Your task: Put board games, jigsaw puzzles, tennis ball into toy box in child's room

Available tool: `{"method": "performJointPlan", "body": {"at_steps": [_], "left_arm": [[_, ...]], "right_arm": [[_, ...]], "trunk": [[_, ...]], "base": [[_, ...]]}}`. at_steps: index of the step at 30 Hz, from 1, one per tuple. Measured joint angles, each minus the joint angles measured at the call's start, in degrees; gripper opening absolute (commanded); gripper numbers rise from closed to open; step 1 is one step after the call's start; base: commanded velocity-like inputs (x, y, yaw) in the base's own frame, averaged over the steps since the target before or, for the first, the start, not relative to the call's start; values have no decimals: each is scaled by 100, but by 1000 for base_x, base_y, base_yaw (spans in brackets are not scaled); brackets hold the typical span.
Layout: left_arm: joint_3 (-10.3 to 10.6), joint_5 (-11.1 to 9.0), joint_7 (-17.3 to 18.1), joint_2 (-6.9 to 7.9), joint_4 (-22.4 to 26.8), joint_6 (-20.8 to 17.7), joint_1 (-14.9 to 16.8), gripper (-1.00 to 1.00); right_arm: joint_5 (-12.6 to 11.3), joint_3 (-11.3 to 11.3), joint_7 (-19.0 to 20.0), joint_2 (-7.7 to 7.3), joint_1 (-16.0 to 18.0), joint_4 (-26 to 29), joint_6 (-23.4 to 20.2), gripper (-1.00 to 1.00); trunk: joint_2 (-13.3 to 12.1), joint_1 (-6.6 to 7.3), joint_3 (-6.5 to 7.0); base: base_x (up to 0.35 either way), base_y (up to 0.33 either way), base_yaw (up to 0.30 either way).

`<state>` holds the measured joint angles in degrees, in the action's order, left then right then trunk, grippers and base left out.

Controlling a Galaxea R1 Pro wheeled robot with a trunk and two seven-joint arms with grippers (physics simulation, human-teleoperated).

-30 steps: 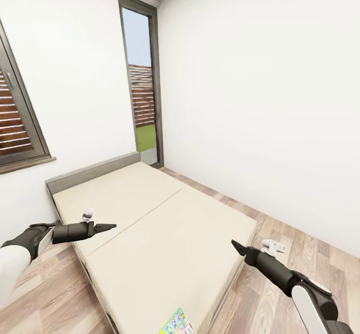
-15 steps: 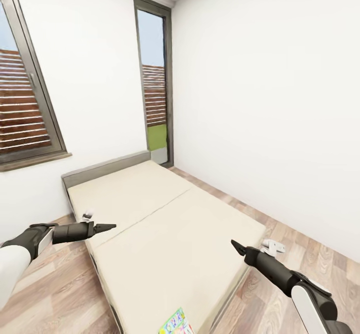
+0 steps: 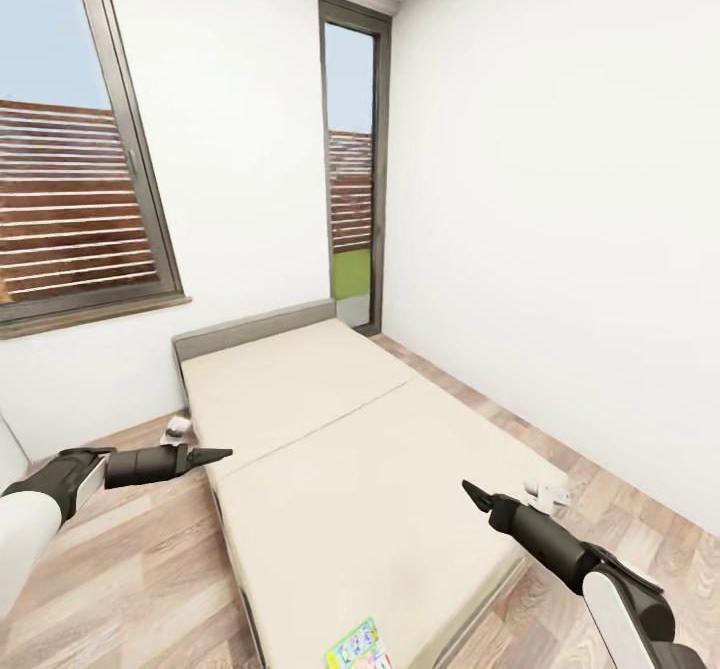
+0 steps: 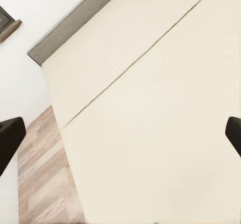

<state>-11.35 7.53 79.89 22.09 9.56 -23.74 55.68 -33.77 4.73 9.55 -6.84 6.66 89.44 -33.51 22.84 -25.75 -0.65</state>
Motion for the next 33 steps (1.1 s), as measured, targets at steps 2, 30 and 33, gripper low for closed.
{"method": "performJointPlan", "body": {"at_steps": [2, 30, 33], "left_arm": [[-2, 1, 0, 0, 0, 0, 0, 100], [-2, 9, -9, -46, 0, 0, -1, 100], [-1, 9, -9, -63, 1, 0, -1, 100]], "right_arm": [[1, 0, 0, -1, 0, 0, 0, 100], [1, 0, 8, 8, 0, 1, 2, 100], [1, 0, 8, 8, 0, 1, 1, 100]], "trunk": [[0, 0, 0], [0, 0, 0], [0, 0, 0]], "base": [[0, -18, 283], [0, -42, 119], [0, -275, 267]]}}
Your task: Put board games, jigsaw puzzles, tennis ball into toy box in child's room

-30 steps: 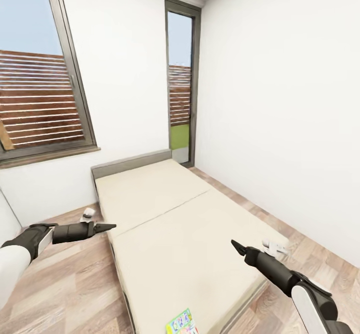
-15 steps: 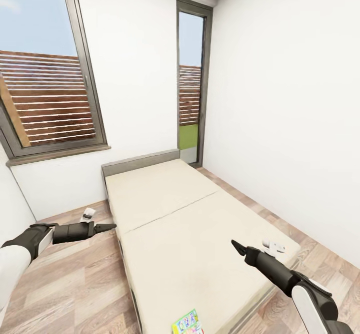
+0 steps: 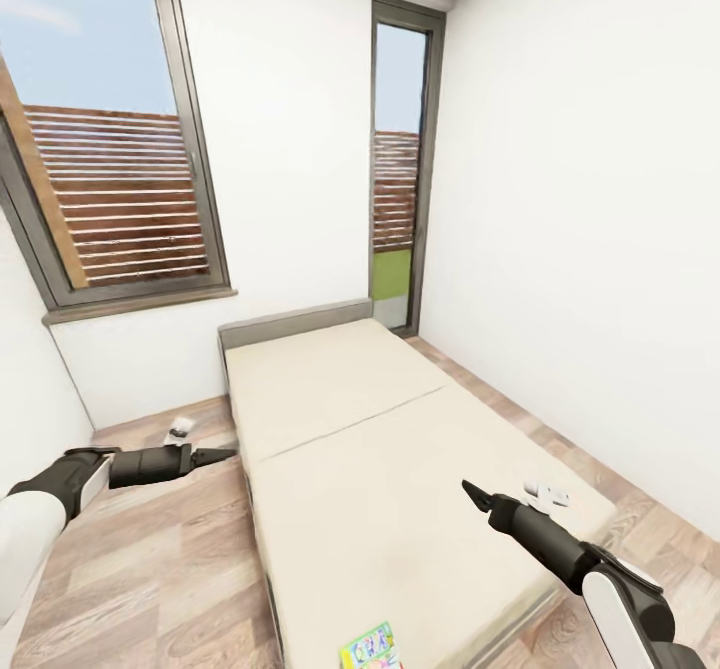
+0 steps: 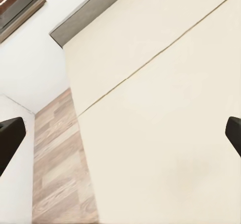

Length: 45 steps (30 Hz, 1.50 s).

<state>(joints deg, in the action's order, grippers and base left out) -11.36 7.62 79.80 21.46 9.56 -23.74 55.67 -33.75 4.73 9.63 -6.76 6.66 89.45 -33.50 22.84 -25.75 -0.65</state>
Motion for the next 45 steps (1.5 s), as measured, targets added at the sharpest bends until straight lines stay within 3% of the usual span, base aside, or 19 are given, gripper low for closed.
{"method": "performJointPlan", "body": {"at_steps": [45], "left_arm": [[-2, 30, -4, -119, 0, 0, 0, 100]], "right_arm": [[0, 0, 0, -8, 0, 0, -3, 100]], "trunk": [[0, 0, 0]], "base": [[0, -302, 288]]}}
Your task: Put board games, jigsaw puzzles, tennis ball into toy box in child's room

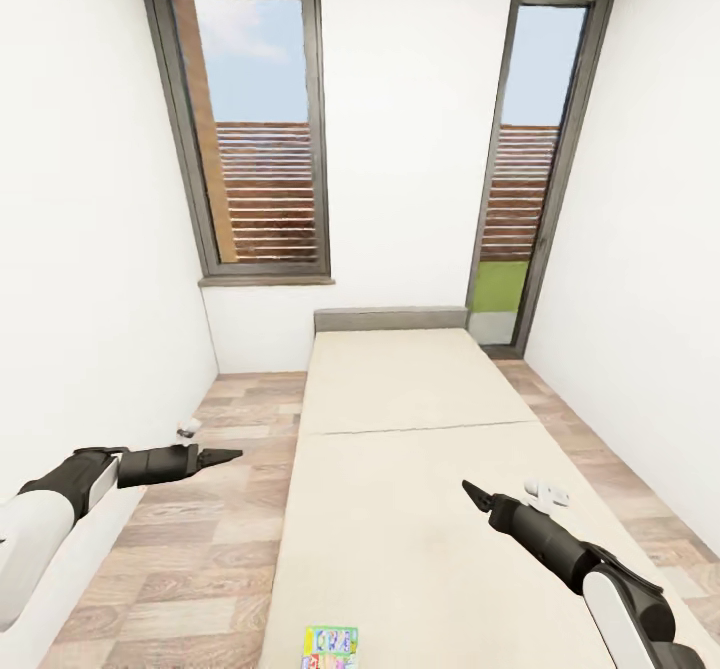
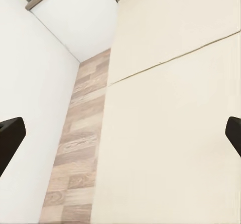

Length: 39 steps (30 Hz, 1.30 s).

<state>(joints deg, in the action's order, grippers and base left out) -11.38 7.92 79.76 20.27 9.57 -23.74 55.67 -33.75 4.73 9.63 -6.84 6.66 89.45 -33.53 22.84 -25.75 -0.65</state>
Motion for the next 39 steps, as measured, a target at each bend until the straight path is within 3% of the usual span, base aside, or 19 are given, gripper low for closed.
{"method": "performJointPlan", "body": {"at_steps": [10, 18, 39], "left_arm": [[0, 1, 3, -2, 0, 0, 1, 100], [0, -6, 4, -3, -1, -5, 2, 100], [-7, -10, 3, -4, -2, -3, 3, 100]], "right_arm": [[-2, 0, 1, -1, 0, 0, 1, 100], [-1, 0, 6, -21, -1, -2, 4, 100], [-7, 33, -2, -54, -2, -36, 13, 100]], "trunk": [[0, 0, 0], [0, 0, 0], [0, 0, 0]], "base": [[0, -279, 289], [0, -16, 259], [-4, 54, 21]]}}
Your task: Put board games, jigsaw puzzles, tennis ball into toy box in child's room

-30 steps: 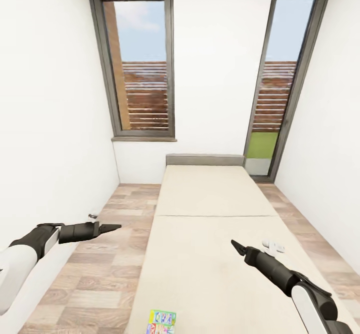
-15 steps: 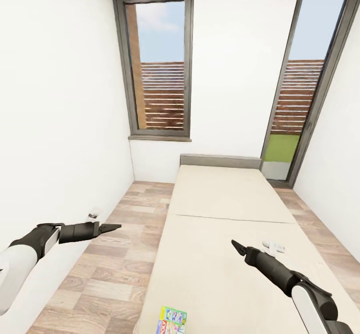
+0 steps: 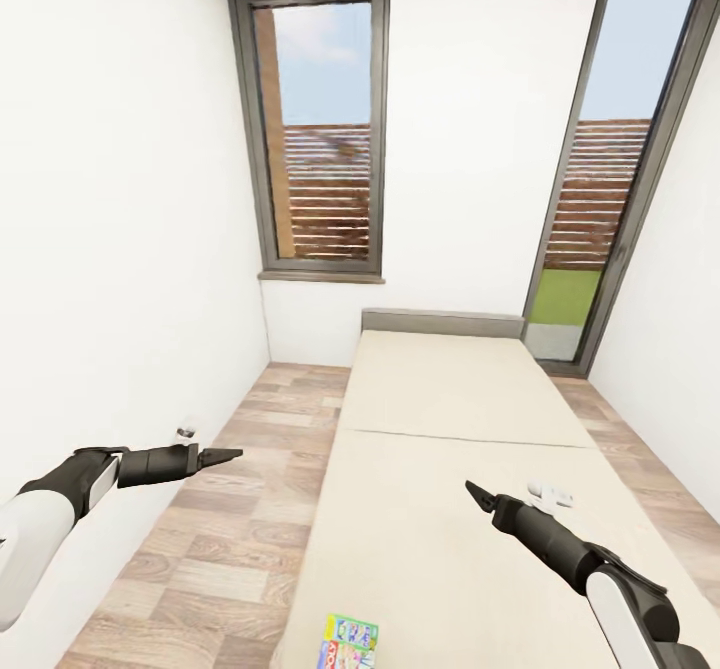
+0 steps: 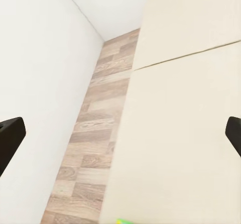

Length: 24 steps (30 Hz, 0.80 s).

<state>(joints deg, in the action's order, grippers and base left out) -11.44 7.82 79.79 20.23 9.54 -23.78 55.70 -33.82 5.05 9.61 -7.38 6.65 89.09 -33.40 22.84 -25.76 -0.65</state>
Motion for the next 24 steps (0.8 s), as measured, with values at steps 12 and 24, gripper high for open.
{"method": "performJointPlan", "body": {"at_steps": [12, 24], "left_arm": [[-2, -1, 0, 0, 0, -2, 0, 100], [-9, -20, 0, 15, 0, -4, 0, 100]], "right_arm": [[-82, 51, 30, -9, 0, -1, -56, 100], [-97, 56, 24, -14, 11, 0, -67, 100]], "trunk": [[0, 0, 0], [0, 0, 0]], "base": [[-11, 124, 0], [0, 49, 0]]}}
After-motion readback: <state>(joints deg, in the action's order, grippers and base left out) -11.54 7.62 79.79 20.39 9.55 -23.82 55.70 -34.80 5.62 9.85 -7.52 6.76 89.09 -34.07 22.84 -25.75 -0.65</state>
